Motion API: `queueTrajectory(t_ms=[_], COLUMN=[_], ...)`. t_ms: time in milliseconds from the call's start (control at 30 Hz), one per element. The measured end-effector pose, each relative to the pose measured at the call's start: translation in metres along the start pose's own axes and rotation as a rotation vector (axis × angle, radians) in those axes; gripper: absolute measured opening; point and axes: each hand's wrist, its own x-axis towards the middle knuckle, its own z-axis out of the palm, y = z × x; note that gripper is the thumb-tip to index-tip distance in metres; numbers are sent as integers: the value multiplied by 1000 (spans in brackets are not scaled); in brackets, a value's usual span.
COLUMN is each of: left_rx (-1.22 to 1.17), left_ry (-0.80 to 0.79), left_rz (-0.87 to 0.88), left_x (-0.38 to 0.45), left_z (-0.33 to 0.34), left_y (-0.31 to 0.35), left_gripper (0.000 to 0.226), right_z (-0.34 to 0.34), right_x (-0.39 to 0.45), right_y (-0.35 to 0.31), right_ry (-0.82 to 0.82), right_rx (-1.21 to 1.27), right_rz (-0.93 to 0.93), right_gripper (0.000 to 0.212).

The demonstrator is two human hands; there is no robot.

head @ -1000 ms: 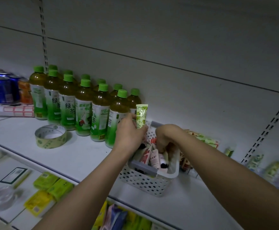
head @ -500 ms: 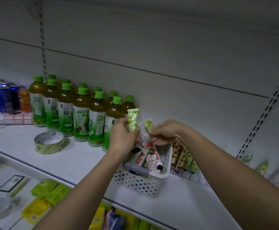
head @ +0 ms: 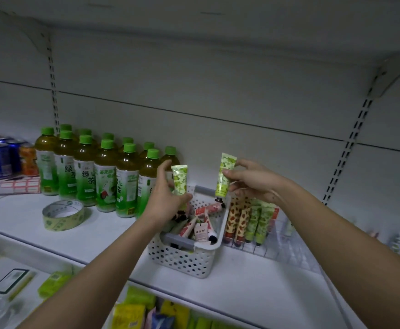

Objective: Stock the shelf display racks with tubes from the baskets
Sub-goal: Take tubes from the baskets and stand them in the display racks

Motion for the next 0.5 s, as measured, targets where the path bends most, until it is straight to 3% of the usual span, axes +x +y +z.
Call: queueTrajectory(t_ms=[67, 200, 367, 500], left_rx=[17, -40, -148, -168], left_ry=[-53, -122, -259, -322], left_rz=[53, 68, 74, 42], left_x=[-1, 0, 4, 2], left_z=[4, 19, 40, 55], left_y=[7, 30, 56, 69], left_gripper=[96, 71, 48, 39], right_z=[-12, -30, -54, -69], right_x=[-10, -28, -46, -62], right_y=[-1, 2, 5, 6], right_ry=[-11, 11, 136, 159], right_rx=[73, 116, 38, -9], right_rz=[-25, -76, -141, -157], right_gripper=[25, 17, 57, 56])
